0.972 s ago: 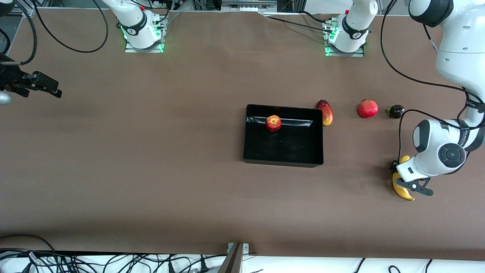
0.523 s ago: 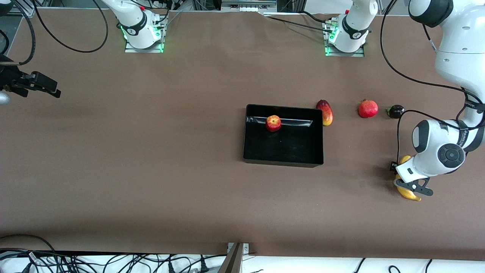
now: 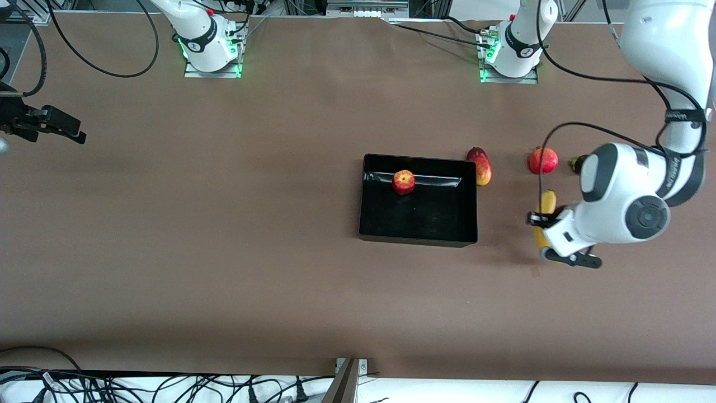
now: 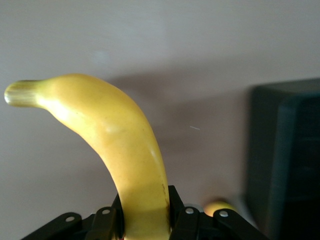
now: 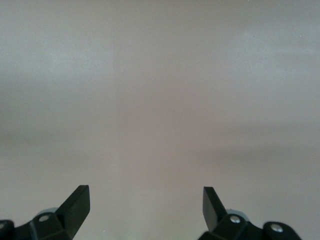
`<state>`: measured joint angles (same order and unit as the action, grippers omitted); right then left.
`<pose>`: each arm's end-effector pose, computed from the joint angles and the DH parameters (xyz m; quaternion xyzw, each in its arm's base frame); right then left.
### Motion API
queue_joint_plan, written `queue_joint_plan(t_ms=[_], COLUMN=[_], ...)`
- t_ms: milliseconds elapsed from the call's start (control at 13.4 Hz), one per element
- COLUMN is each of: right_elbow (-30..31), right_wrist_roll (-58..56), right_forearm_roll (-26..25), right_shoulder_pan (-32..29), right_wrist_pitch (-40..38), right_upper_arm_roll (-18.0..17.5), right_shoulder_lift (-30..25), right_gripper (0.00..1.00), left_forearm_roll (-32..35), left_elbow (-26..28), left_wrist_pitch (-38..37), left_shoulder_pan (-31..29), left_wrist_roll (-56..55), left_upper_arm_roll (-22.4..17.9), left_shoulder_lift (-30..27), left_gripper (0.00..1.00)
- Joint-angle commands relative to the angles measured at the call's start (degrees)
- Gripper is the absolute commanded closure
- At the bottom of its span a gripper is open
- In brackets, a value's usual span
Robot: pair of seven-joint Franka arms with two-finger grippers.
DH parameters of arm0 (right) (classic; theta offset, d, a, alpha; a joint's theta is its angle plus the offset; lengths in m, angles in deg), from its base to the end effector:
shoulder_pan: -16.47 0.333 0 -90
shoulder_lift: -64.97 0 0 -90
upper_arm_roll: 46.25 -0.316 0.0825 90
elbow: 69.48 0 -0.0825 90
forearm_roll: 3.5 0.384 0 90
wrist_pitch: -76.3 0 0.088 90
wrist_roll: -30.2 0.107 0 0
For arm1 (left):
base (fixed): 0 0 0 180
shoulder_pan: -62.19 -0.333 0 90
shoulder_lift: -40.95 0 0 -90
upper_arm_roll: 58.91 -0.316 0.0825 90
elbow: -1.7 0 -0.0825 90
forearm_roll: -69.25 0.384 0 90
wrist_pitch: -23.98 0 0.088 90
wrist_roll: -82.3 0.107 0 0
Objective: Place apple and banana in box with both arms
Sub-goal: 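Carry the banana over the black box with the left gripper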
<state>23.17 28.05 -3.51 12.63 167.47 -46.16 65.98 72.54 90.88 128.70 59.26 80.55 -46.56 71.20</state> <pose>0.5585 -0.0384 0.5946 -0.9996 0.0155 0.0217 0.0011 0.6580 -0.0857 0.3281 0.9897 -0.0694 -0.1240 0.0167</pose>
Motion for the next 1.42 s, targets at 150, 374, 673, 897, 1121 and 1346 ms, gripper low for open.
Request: queue_joint_plan(t_ms=[150, 374, 673, 897, 1121, 1346], right_elbow=[-0.1, 0.0, 0.0, 0.0, -0.1, 0.0], right_wrist_roll=[0.6, 0.6, 0.6, 0.6, 0.6, 0.6], right_forearm_roll=[-0.1, -0.1, -0.1, -0.1, -0.1, -0.1], right_shoulder_pan=[0.5, 0.5, 0.5, 0.5, 0.5, 0.5], right_wrist_pitch=[-0.6, -0.6, -0.6, -0.6, -0.6, -0.6], right_upper_arm_roll=[0.3, 0.3, 0.3, 0.3, 0.3, 0.4], right_shoulder_lift=[-0.1, -0.1, -0.1, -0.1, -0.1, -0.1], right_gripper=[0.0, 0.0, 0.0, 0.0, 0.0, 0.0], left_forearm_roll=[-3.3, -3.4, -3.7, -3.6, -3.6, -2.7], left_elbow=[2.5, 4.6, 8.8, 10.7, 11.1, 11.0], left_wrist_pitch=[-2.2, -1.8, 2.0, 6.3, 8.4, 12.4], left_shoulder_pan=[4.9, 6.2, 7.0, 7.3, 7.6, 7.8], left_wrist_roll=[-12.7, -18.8, -19.8, -19.8, -19.8, -20.8], left_upper_arm_roll=[5.8, 10.2, 12.3, 12.7, 12.7, 12.6], left_shoulder_lift=[-1.3, -1.4, -1.0, -0.8, -0.3, 1.5], left_gripper=[1.0, 1.0, 1.0, 1.0, 1.0, 1.0])
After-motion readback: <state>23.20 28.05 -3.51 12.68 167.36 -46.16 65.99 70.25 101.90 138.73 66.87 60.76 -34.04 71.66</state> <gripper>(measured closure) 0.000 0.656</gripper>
